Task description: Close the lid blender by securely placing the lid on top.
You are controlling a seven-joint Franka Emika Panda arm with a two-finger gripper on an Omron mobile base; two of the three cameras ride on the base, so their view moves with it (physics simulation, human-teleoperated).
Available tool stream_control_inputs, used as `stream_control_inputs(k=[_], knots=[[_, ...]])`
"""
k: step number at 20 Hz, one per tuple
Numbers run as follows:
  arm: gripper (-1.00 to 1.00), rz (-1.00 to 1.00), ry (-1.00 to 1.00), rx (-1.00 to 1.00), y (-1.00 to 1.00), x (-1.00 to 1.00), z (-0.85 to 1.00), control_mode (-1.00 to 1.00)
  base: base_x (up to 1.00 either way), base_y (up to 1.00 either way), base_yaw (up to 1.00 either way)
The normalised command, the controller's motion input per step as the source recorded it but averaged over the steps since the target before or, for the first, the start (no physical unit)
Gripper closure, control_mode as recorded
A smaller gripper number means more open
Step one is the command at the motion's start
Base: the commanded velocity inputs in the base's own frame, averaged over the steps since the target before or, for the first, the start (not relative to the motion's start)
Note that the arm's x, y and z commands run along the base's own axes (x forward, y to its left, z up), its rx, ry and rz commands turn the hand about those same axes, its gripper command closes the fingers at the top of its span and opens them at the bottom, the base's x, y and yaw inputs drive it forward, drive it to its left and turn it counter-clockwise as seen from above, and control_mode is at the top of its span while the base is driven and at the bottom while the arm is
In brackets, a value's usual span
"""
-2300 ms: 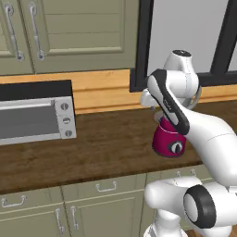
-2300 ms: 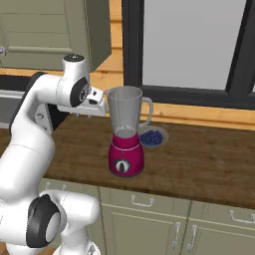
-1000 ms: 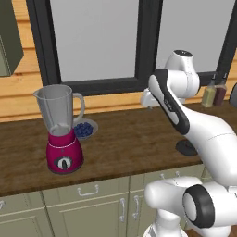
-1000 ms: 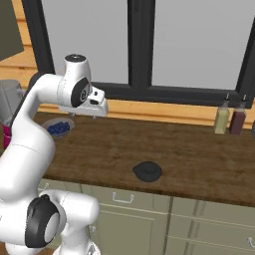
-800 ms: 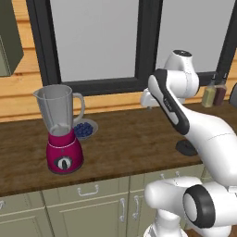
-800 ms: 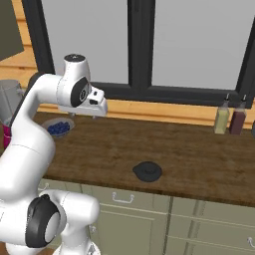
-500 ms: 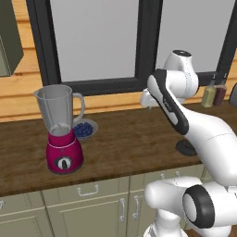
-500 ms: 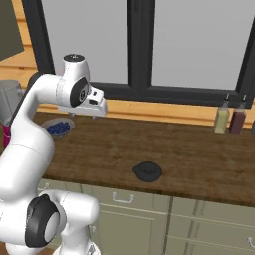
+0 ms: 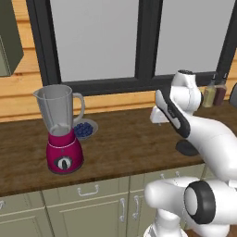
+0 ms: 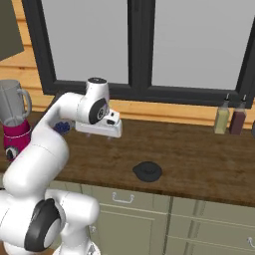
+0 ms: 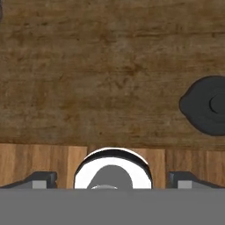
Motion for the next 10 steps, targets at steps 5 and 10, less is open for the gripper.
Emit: stream_control_inputs(k=[5, 10], knots=[[-1.00, 0.00, 0.22, 0.01, -1.00, 0.00, -0.64, -1.00, 0.00, 0.00, 0.00], [-1.00, 0.00, 0.18, 0.00, -1.00, 0.01, -0.49, -1.00, 0.00, 0.00, 0.00]])
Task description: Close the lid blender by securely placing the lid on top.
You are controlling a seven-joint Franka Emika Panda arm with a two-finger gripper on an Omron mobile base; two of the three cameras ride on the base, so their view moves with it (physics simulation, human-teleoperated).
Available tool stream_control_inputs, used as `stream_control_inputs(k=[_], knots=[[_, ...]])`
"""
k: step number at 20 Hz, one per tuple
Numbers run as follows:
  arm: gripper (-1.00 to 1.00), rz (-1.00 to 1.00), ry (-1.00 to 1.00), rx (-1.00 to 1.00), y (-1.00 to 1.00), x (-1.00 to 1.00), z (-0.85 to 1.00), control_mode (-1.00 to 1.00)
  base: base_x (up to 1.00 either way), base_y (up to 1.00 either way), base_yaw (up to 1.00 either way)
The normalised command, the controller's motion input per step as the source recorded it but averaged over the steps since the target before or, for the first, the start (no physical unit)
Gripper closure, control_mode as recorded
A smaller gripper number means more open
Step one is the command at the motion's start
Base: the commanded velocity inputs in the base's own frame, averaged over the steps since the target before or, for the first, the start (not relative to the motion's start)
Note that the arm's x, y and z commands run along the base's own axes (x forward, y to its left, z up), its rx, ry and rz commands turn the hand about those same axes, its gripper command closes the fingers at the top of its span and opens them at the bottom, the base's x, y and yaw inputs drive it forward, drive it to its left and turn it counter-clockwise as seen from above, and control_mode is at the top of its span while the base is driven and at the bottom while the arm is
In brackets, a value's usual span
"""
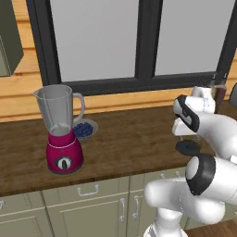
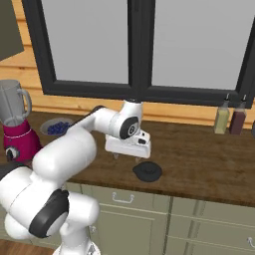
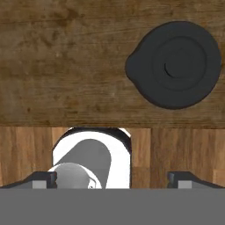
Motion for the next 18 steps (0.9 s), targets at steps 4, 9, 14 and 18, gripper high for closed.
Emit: stream_control_inputs(k=[4, 9, 14, 18], knots=[[-1.00, 0.00, 0.10, 0.00, -0.88, 0.12, -0.25, -1.00, 0.00, 0.00, 0.00], [-1.00, 0.00, 0.02, 0.00, -0.36, 0.28, -0.43, -1.00, 0.00, 0.00, 0.00], [-1.00, 0.01, 0.00, 0.01, 0.00, 0.56, -0.43, -1.00, 0.00, 0.00, 0.00], [-1.00, 0.04, 0.00, 0.01, 0.00, 0.58, -0.56, -1.00, 0.00, 0.00, 0.00]])
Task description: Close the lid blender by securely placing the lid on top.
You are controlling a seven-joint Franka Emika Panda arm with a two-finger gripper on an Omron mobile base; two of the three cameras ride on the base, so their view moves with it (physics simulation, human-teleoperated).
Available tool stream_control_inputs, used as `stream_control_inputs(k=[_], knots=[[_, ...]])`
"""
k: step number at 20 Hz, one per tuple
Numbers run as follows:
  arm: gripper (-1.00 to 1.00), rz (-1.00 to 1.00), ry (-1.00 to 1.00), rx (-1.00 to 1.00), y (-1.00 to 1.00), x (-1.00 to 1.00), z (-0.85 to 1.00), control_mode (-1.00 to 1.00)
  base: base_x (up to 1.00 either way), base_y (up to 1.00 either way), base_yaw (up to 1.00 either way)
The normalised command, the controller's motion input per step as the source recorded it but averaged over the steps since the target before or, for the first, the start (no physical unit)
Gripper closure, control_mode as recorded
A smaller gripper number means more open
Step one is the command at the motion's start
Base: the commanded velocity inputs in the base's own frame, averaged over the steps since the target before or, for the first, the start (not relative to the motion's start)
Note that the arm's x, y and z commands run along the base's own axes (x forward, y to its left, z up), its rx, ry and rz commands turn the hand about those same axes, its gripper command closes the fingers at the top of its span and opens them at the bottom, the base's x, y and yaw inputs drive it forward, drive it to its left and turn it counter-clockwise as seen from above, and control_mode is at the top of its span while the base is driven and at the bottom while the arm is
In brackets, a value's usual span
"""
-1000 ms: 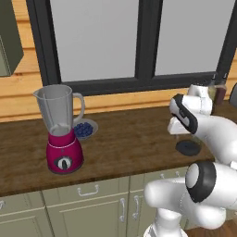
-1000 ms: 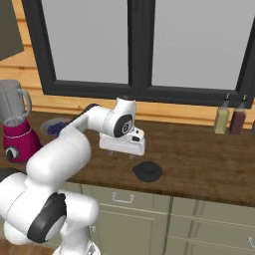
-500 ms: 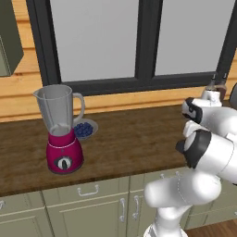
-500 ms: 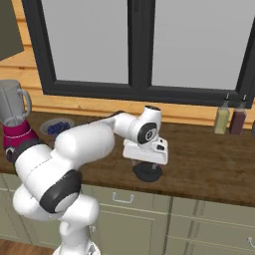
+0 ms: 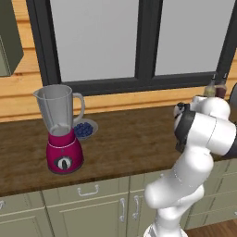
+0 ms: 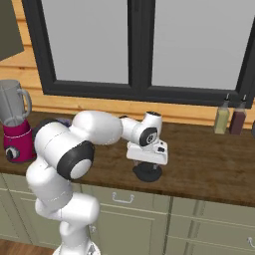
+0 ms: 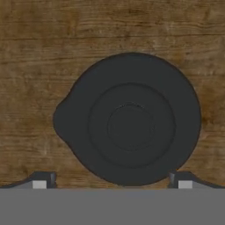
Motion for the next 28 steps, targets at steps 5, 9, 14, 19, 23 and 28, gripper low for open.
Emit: stream_control_inputs(k=[5, 9, 14, 19, 23, 28], knots=[[-1.00, 0.01, 0.00, 0.00, -0.08, 0.42, -0.43, -1.00, 0.00, 0.00, 0.00], [-1.00, 0.00, -0.02, 0.01, -0.18, 0.20, -0.16, -1.00, 0.00, 0.00, 0.00], [-1.00, 0.00, -0.03, 0.00, -0.03, -0.01, -0.25, -1.00, 0.00, 0.00, 0.00], [-1.00, 0.00, -0.03, 0.00, 0.16, -0.13, -0.44, -1.00, 0.00, 0.00, 0.00], [-1.00, 0.00, -0.01, 0.00, 0.16, -0.13, -0.40, -1.00, 0.00, 0.00, 0.00], [-1.00, 0.00, -0.01, 0.00, 0.22, -0.19, -0.36, -1.00, 0.00, 0.00, 0.00]])
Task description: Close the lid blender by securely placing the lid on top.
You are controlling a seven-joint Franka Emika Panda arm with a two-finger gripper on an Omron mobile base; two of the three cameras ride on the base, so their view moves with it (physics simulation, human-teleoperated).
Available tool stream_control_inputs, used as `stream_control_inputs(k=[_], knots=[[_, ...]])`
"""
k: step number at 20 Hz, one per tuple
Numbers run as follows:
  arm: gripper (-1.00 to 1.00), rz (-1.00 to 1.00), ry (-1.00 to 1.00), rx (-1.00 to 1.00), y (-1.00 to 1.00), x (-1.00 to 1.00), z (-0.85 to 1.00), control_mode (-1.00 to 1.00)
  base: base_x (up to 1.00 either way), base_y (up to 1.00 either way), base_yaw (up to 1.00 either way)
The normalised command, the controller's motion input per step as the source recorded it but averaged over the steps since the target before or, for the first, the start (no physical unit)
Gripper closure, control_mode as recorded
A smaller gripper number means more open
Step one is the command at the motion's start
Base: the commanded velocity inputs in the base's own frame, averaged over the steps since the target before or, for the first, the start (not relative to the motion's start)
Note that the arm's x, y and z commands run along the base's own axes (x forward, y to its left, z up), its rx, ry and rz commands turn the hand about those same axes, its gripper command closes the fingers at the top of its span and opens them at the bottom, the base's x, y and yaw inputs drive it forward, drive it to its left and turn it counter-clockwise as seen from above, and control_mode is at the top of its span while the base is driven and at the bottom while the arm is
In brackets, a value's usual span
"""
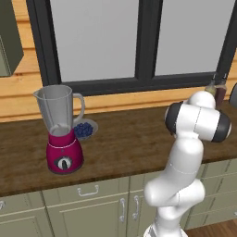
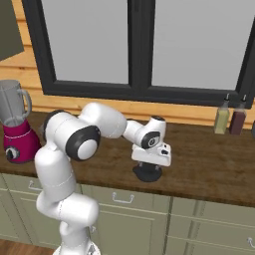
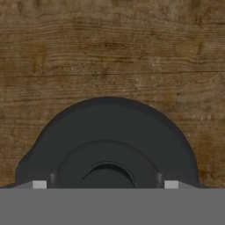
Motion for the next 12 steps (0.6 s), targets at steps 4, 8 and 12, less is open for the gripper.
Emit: stream_control_inputs(k=[4, 8, 12], knots=[[-1.00, 0.00, -0.01, 0.00, 0.12, -0.37, -0.38, -1.00, 0.00, 0.00, 0.00], [-1.00, 0.00, -0.01, 0.00, 0.08, -0.43, -0.45, -1.00, 0.00, 0.00, 0.00], [-1.00, 0.00, -0.01, 0.00, 0.02, -0.44, -0.45, -1.00, 0.00, 0.00, 0.00]])
